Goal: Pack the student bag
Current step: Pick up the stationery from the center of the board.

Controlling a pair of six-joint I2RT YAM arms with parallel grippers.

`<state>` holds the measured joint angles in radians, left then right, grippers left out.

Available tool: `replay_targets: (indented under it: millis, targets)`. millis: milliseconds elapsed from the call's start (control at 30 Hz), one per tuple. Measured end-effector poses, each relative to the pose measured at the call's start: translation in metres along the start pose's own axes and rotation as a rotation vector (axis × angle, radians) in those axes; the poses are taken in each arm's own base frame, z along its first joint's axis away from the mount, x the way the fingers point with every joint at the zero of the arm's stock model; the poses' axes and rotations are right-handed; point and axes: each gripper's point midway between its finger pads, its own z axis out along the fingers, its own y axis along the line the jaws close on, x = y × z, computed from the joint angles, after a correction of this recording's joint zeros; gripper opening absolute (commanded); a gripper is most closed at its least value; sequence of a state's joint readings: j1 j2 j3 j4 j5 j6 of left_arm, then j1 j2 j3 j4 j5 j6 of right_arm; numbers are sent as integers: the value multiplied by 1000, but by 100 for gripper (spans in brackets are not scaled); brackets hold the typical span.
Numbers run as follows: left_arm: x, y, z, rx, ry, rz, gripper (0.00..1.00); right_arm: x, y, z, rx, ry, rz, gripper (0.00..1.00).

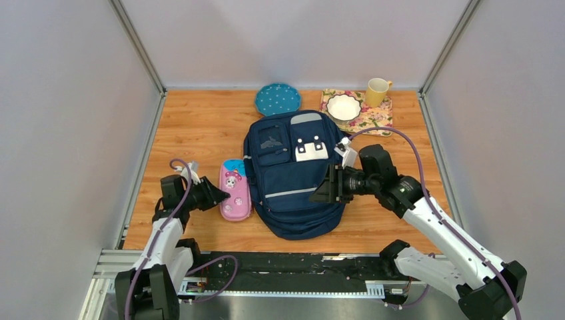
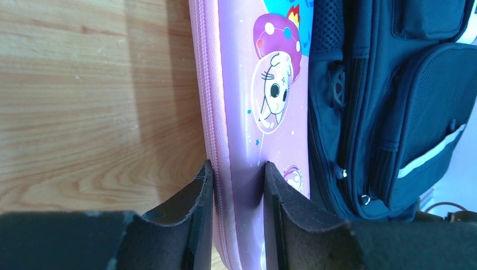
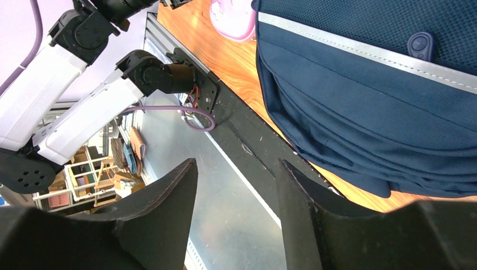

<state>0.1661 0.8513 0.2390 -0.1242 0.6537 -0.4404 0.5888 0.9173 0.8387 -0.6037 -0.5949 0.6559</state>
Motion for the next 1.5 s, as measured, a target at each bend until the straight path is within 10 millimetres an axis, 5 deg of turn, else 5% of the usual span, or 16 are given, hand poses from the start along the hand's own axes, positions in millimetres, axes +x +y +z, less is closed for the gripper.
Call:
replay_targets:
  millis: [533, 833, 1067, 1167, 1333, 1500]
  targets:
    - [-5, -36, -6, 173, -38, -19, 56, 1, 4, 6, -16, 9, -1, 56]
    - [10, -27, 0, 123, 36, -33, 69, 2, 3, 9, -14, 17, 1, 56]
    - [18, -30, 4, 101, 70, -9, 69, 3, 2, 10, -11, 21, 4, 56]
    - [17, -29, 6, 93, 69, -8, 62, 2, 2, 10, -9, 19, 4, 56]
    - [18, -28, 9, 76, 76, -17, 28, 2, 1, 10, -5, 17, 4, 56]
    - [18, -27, 8, 59, 70, -26, 12, 2, 1, 10, -5, 17, 4, 56]
